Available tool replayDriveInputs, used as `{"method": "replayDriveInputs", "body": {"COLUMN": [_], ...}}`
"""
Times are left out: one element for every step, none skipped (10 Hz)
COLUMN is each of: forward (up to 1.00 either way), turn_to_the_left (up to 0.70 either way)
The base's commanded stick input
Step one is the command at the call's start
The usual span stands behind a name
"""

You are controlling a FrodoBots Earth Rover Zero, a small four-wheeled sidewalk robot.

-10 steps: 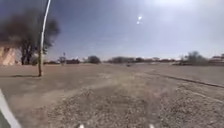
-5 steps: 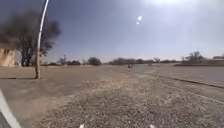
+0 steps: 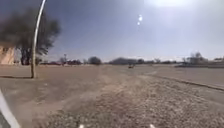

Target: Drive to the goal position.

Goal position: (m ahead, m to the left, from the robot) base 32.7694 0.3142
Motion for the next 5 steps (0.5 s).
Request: {"method": "replayDriveInputs", "body": {"forward": [0.70,0.70,0.70,0.70,0.70], "turn_to_the_left": [0.00,0.00,0.00,0.00,0.00]}}
